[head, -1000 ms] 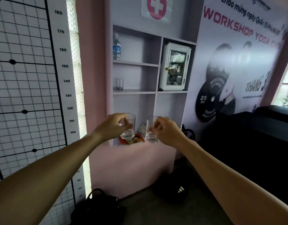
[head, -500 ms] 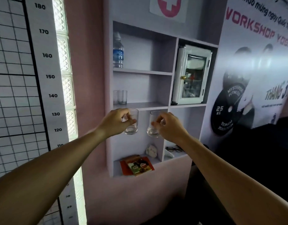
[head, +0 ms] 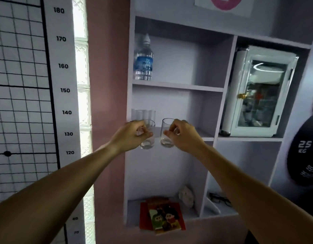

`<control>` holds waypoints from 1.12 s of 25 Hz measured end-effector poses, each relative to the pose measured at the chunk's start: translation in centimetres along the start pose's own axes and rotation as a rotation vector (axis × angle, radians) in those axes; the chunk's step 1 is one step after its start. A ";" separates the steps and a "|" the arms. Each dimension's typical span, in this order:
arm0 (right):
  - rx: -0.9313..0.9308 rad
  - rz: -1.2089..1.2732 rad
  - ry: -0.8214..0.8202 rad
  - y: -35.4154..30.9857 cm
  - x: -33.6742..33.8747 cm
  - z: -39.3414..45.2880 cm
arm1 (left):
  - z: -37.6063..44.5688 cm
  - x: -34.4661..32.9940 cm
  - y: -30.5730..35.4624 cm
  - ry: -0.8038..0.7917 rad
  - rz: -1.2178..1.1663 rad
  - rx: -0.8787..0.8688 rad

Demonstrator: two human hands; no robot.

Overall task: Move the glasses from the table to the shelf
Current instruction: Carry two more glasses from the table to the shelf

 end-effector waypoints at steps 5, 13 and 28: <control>0.080 0.030 -0.062 1.7 -1.5 6.3 | 3.7 -1.3 -1.1 0.056 0.091 0.046; 0.157 0.127 -0.180 4.0 -5.3 11.2 | 6.1 -2.1 -3.4 0.133 0.244 0.227; 0.140 0.384 -0.212 5.2 -7.7 13.1 | 6.4 -1.8 -4.0 0.081 0.655 0.313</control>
Point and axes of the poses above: each hand's wrist, its own z-axis towards the middle knuckle, its own x-axis out of the back of the hand, y = z × x, the point moved 9 cm from there along z, towards the middle knuckle, and after that the axes turned 8 degrees about -x, right-handed, at the moved point
